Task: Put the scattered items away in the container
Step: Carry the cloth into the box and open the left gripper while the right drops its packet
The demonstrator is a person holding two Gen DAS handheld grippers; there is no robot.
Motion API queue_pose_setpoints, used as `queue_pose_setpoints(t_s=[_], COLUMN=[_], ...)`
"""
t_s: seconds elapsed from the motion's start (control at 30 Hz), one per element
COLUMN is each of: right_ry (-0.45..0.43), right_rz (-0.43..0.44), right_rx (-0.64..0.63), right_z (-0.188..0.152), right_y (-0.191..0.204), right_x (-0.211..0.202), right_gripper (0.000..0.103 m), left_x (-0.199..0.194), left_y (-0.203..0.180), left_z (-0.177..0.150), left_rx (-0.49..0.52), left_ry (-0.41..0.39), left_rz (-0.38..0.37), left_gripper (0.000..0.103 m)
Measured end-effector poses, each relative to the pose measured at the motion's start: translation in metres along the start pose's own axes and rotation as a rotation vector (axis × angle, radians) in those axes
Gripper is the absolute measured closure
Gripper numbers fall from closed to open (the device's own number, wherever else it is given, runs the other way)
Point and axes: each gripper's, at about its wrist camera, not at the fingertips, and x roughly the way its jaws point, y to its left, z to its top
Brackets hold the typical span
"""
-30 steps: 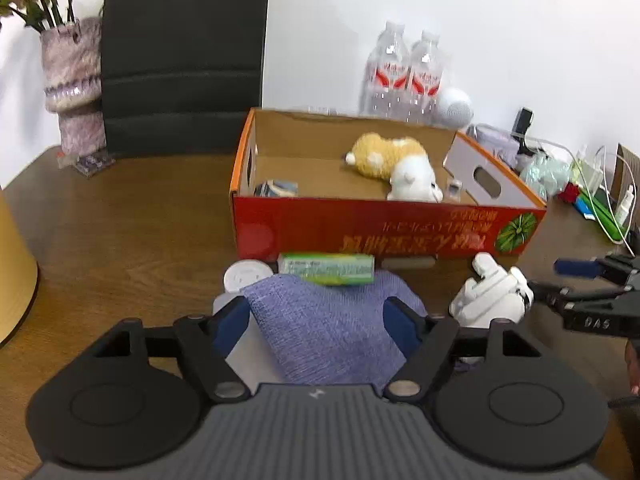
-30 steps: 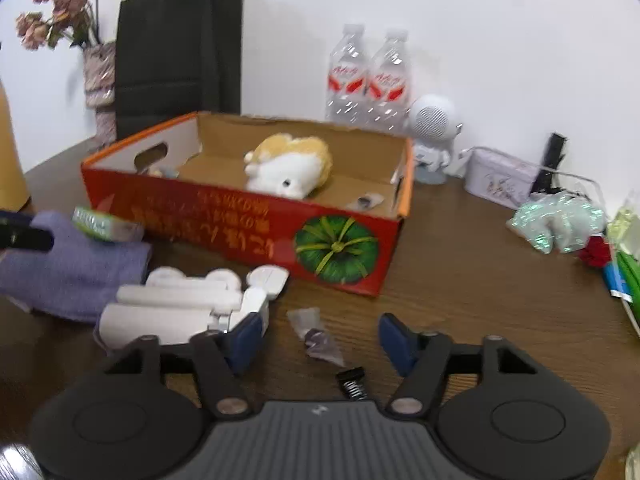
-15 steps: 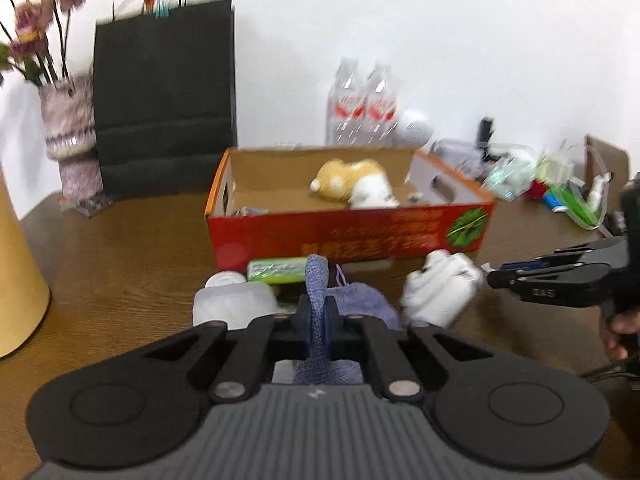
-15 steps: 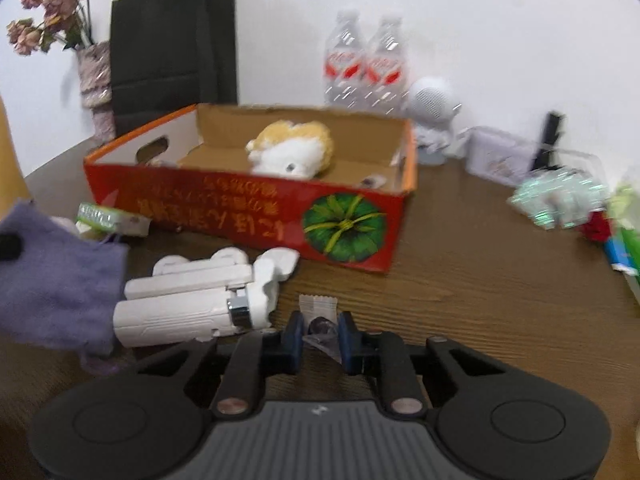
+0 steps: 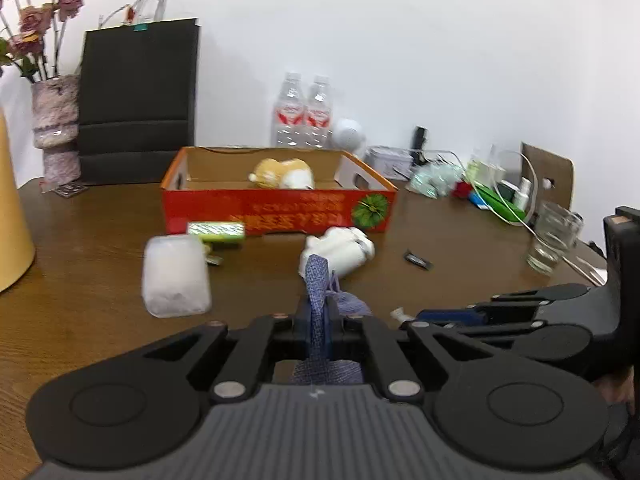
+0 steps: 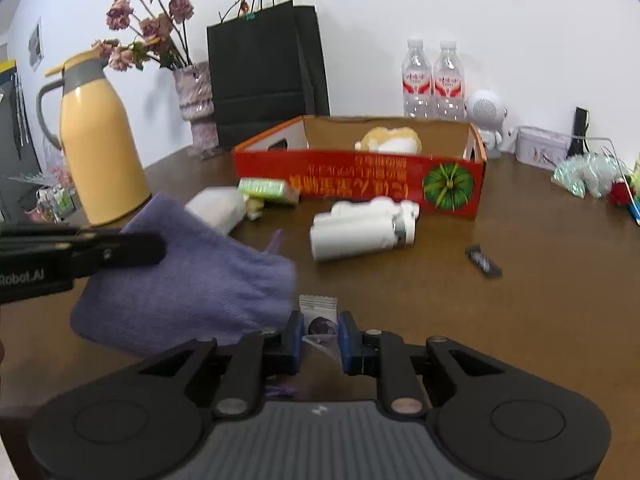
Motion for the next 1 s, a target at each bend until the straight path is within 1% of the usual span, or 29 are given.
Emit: queue_pose_setpoints(t_s=[0.1,0.17,0.2,0.3,0.33,0.4,0.43,0.47,0.5,0.53,0.57,0.63,0.67,0.7,0.73,0.77,0.8,0.83,0.87,0.93,0.97,1.0], right_ry=[-0.012,-0.044,-0.068,-0.171,-0.207,-0.254,-0.27,-0.27,-0.261,-0.239,-0.208,-0.143,-0.108,-0.061,-0.001,0.052,0.097,0.137,0.171,0.221,0.239,0.253], right_rz=[-0.006,-0.014,-0.021,-0.07,-0.087,-0.104,-0.105,-0.104,-0.101,-0.094,-0.082,-0.065,-0.059,-0.052,-0.044,-0.039,-0.04,-0.044,-0.053,-0.077,-0.088,-0.096], right_rx=[0.021,0.015,0.008,-0.066,-0.088,-0.105,-0.111,-0.112,-0.11,-0.104,-0.088,-0.042,-0.025,-0.005,0.028,0.065,0.104,0.138,0.164,0.189,0.202,0.211], right_z=[-0.003,0.003,0.01,0.046,0.061,0.095,0.115,0.13,0.148,0.166,0.184,0.214,0.224,0.233,0.241,0.246,0.25,0.254,0.256,0.259,0.261,0.261], right_y=[0.0,-0.002,-0.004,-0.009,-0.012,-0.02,-0.026,-0.03,-0.035,-0.041,-0.048,-0.065,-0.071,-0.079,-0.089,-0.097,-0.106,-0.116,-0.124,-0.135,-0.142,-0.146], right_x=[-0.009,-0.017,-0.022,-0.034,-0.038,-0.042,-0.04,-0.036,-0.027,-0.015,0.002,0.038,0.054,0.072,0.092,0.111,0.128,0.145,0.161,0.189,0.202,0.212], right_gripper=[0.086,0.086,0.086,0.086,0.086,0.086,0.086,0.086,0.086,0.086,0.086,0.086,0.086,0.086,0.086,0.086,0.086,0.086,0.086,0.086,0.086,0.086], left_x=[-0.004,-0.008,-0.011,-0.02,-0.018,-0.008,0.0,0.013,0.027,0.049,0.07,0.125,0.149,0.174,0.197,0.22,0.238,0.255,0.269,0.293,0.307,0.318], left_y=[-0.007,-0.007,-0.007,0.001,0.006,0.019,0.026,0.035,0.043,0.055,0.066,0.09,0.099,0.107,0.114,0.122,0.131,0.138,0.145,0.154,0.159,0.16], left_z=[-0.001,0.011,0.02,0.059,0.077,0.111,0.13,0.15,0.165,0.184,0.199,0.226,0.233,0.239,0.242,0.245,0.245,0.246,0.247,0.243,0.241,0.238], left_rx=[0.01,0.02,0.034,0.073,0.067,0.021,0.001,-0.018,-0.035,-0.052,-0.061,-0.077,-0.065,-0.059,-0.053,-0.055,-0.082,-0.089,-0.087,-0.066,-0.067,-0.071], left_ry=[-0.011,-0.048,-0.08,-0.218,-0.236,-0.253,-0.266,-0.269,-0.258,-0.227,-0.178,-0.037,0.015,0.061,0.113,0.169,0.208,0.239,0.25,0.26,0.278,0.295], left_rz=[-0.025,-0.044,-0.049,-0.06,-0.065,-0.052,-0.041,-0.013,0.015,0.037,0.023,-0.031,-0.041,-0.036,-0.041,-0.044,-0.031,-0.026,-0.007,0.071,0.089,0.11], left_gripper=[0.097,0.097,0.097,0.097,0.097,0.097,0.097,0.097,0.097,0.097,0.097,0.097,0.097,0.097,0.097,0.097,0.097,0.097,0.097,0.097,0.096,0.09])
